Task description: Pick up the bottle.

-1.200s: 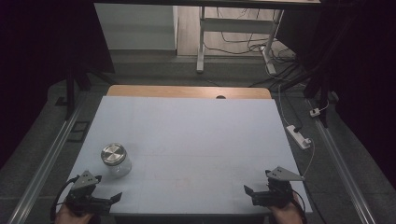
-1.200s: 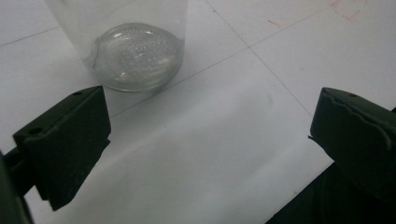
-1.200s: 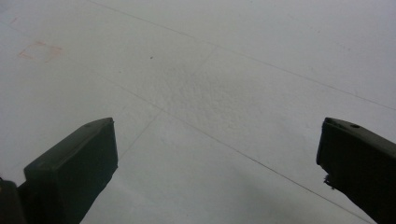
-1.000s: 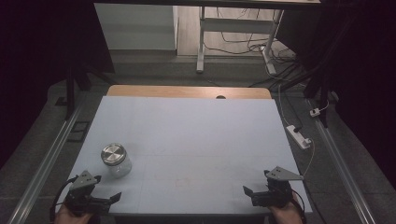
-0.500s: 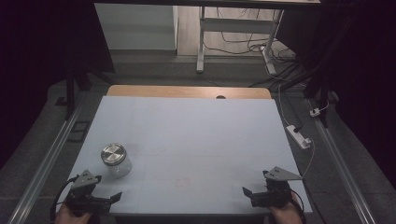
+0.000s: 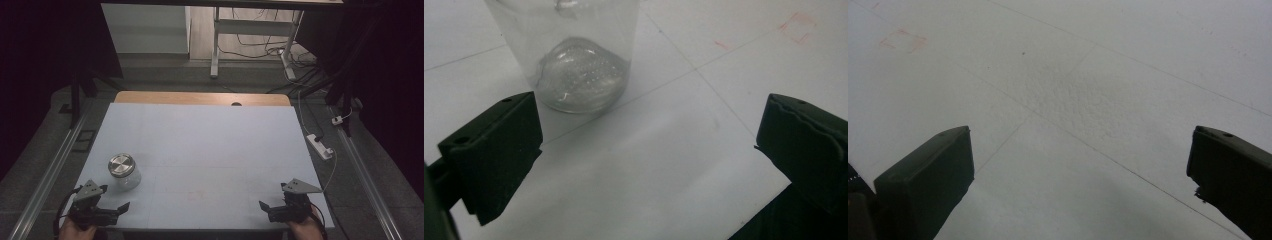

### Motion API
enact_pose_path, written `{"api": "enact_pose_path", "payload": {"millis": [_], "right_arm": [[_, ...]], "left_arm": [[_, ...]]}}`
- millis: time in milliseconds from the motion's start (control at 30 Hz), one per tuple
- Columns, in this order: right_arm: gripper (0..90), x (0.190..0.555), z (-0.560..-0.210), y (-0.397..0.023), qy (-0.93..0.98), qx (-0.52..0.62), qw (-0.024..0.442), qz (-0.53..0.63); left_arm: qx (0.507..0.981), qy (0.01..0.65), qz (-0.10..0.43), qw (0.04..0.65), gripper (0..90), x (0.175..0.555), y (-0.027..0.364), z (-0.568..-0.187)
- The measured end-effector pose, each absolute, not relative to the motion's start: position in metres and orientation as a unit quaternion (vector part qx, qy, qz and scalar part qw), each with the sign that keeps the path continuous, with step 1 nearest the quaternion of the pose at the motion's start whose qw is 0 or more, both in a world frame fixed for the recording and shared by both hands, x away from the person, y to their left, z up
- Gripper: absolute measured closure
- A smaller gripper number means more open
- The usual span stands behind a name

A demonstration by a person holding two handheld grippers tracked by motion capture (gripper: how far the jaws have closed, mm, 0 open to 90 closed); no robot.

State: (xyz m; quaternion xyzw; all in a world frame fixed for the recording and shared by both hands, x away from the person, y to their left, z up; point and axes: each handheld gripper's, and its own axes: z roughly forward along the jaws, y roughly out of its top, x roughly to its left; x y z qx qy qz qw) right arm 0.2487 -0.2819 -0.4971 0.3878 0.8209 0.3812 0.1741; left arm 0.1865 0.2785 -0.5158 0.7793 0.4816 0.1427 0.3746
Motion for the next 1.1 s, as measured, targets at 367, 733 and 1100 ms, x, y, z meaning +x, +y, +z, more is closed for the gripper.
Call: {"api": "enact_pose_path", "payload": {"millis": [367,733,1100], "right_arm": [[0.0,0.249,-0.497,-0.281,0.824,0.386,0.173,0.378],[0.0,0.250,-0.498,-0.281,0.825,0.386,0.171,0.376],[0.0,0.250,-0.498,-0.280,0.827,0.385,0.170,0.374]], "left_arm": [[0.773,0.482,0.155,0.383,0.0,0.191,0.282,-0.514],[0.772,0.467,0.170,0.397,0.0,0.204,0.287,-0.512],[0.771,0.462,0.191,0.395,0.0,0.221,0.289,-0.516]]}}
